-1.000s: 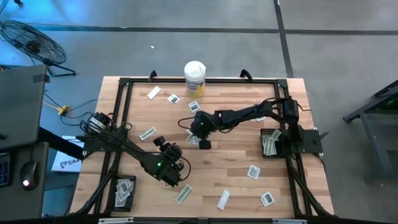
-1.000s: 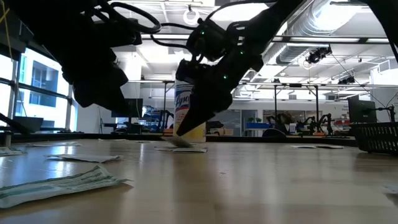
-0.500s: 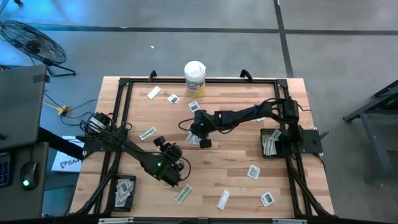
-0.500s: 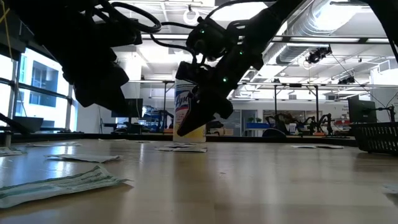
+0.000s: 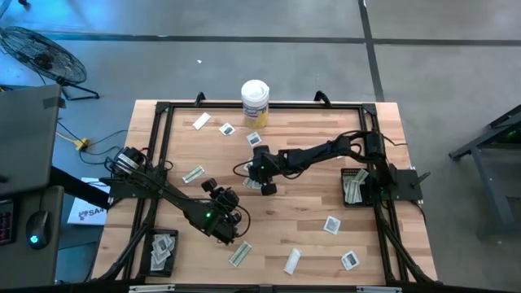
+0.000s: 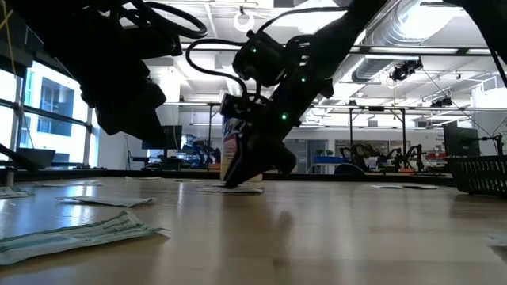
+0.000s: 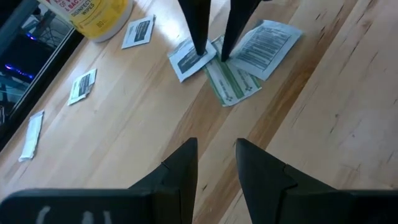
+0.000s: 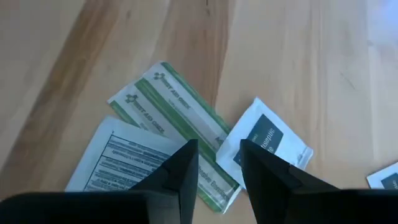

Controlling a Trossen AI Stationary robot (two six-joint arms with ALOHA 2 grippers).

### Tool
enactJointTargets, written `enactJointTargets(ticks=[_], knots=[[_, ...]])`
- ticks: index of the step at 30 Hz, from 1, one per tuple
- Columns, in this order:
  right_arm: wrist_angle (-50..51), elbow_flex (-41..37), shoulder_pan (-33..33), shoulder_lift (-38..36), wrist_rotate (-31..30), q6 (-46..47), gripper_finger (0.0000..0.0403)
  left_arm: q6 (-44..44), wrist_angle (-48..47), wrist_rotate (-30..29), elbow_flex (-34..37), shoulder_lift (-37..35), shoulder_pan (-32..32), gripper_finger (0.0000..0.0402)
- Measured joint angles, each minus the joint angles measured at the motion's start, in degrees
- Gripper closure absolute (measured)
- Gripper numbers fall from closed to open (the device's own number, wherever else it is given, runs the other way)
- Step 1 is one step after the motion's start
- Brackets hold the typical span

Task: Pick & Place First Aid Supplies
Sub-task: Put the white towelette sachet into the left black bin

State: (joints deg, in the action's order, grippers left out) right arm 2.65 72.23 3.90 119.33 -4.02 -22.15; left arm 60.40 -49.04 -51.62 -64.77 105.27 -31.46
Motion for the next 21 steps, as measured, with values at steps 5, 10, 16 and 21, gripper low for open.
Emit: enactJointTargets(ticks=[5, 10, 16, 21], knots=[[-0.20, 0.11, 1.02, 0.41, 0.55, 1.51, 0.0291, -0.02, 0.06, -0.01, 0.00, 0.00, 0.00, 0.0296], [-0.58, 0.23, 3.88, 1.66, 0.24, 8.04, 0.0296, -0.11, 0.11, -0.01, 0.00, 0.00, 0.00, 0.0296], [-1.99, 0.46, 8.31, 5.10, 5.00, 17.14, 0.0319, -0.15, 0.55, -0.06, 0.00, 0.00, 0.00, 0.0296], [-4.36, 0.63, 10.08, 7.35, 6.78, 18.49, 0.0343, -0.15, 0.63, -0.10, 0.00, 0.00, 0.00, 0.0296]])
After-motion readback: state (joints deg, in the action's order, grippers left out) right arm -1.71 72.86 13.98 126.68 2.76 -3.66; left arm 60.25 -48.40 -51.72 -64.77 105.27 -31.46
